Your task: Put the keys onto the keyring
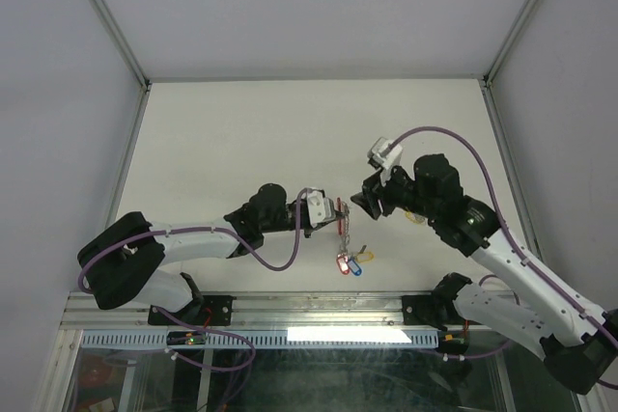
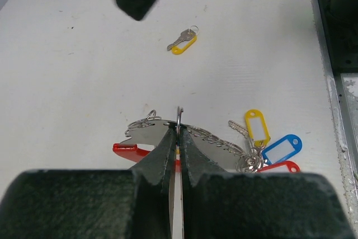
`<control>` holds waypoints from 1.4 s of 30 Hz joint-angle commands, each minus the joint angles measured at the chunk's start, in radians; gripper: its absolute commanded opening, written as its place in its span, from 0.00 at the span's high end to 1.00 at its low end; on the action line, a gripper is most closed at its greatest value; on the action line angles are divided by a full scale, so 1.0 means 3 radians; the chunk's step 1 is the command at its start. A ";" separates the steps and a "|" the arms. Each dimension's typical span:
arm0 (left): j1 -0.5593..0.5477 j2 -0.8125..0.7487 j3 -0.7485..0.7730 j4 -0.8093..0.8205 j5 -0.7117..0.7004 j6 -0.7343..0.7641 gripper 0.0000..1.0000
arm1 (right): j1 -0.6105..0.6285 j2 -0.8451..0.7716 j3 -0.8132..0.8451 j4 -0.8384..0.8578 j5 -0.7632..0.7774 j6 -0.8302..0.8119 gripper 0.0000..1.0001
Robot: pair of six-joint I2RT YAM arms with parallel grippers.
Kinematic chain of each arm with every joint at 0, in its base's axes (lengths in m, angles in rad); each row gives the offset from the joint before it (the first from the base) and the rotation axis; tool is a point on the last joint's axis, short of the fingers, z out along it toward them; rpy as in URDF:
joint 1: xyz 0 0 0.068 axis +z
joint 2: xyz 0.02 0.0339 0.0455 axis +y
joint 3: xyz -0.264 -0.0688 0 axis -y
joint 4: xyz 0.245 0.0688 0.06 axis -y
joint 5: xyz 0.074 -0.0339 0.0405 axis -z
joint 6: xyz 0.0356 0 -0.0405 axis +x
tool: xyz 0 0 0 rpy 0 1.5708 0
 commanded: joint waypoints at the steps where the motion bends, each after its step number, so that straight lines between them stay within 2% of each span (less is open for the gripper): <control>1: 0.0003 -0.0122 -0.0039 0.0422 -0.0143 -0.0235 1.00 | -0.0051 0.0328 0.0432 -0.0392 0.0802 0.1404 0.46; 5: 0.0003 -0.0124 -0.0079 0.0497 -0.0259 -0.0412 1.00 | -0.0141 0.0606 0.0601 -0.0694 0.1014 0.2013 0.43; 7: 0.0003 -0.0125 -0.0075 0.0489 -0.0371 -0.0549 1.00 | -0.0364 0.0769 0.0623 -0.0854 0.1079 0.2242 0.43; 9: 0.0003 -0.0155 -0.0073 0.0436 -0.0454 -0.0583 1.00 | -0.0710 0.0889 0.0597 -0.0963 0.0901 0.2374 0.42; 14: 0.0003 -0.0268 -0.0139 0.0415 -0.0645 -0.0630 1.00 | -0.1376 0.0792 0.0204 -0.0708 0.0620 0.2655 0.41; 21: 0.0002 -0.0274 -0.0196 0.0479 -0.0687 -0.0723 1.00 | -0.2162 0.0564 -0.0408 -0.0488 0.0525 0.2890 0.41; 27: 0.0003 -0.0228 -0.0236 0.0632 -0.0640 -0.0826 1.00 | -0.2305 0.0270 -0.0738 -0.0389 0.0807 0.2982 0.42; 34: -0.0002 -0.0227 -0.0245 0.0604 -0.0579 -0.0867 1.00 | -0.2436 0.0121 -0.1027 -0.0246 0.0870 0.2980 0.43; 42: -0.0002 -0.0217 -0.0227 0.0589 -0.0525 -0.0877 1.00 | -0.2612 0.0422 -0.1159 0.0121 0.0757 0.2936 0.43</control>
